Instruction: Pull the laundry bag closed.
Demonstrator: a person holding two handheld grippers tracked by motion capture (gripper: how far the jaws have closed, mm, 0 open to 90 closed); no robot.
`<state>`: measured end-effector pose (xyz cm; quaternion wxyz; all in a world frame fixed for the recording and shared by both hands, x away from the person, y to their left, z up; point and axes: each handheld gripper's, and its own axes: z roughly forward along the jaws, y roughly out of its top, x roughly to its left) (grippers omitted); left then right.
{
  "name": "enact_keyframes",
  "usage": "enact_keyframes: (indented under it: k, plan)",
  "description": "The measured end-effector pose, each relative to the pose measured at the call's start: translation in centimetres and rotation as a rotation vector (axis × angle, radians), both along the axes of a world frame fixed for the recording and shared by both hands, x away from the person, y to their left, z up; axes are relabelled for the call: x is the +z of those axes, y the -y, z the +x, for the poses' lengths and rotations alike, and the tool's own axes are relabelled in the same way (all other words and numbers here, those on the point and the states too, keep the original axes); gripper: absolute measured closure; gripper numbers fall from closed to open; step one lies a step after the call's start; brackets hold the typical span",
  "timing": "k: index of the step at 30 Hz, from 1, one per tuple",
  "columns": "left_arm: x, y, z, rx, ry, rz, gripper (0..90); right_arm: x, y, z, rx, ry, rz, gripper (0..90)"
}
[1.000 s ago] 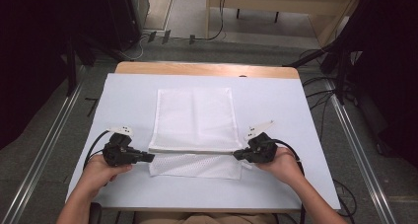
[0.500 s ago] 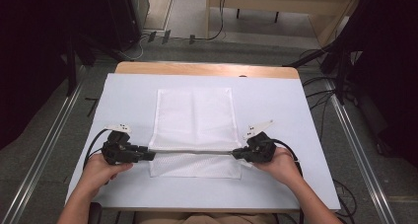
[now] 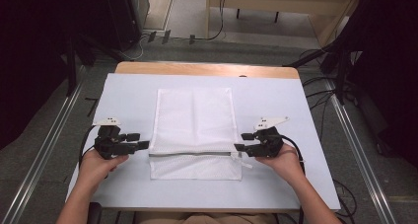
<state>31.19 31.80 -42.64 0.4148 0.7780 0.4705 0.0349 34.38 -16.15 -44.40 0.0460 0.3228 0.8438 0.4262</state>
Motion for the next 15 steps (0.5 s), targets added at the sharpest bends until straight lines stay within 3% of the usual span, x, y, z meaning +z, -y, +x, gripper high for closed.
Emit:
enact_keyframes:
  k: [4,8,12,15]
  plan:
    - [0.0,-0.5,0.0,0.043,0.031,0.034,35.9,0.2,1.1,0.3,-0.056,0.000,0.033,45.3]
    - [-0.3,-1.3,0.1,0.114,0.047,0.084,34.9,0.5,2.3,0.3,-0.094,0.057,0.045,39.5]
    - [-0.4,-1.7,0.3,0.161,0.061,0.085,33.2,0.1,3.5,0.6,-0.178,0.105,0.019,33.7]
    - [-0.6,-1.7,0.5,0.169,0.055,0.103,32.9,-0.4,4.3,0.9,-0.228,0.090,0.005,32.6]
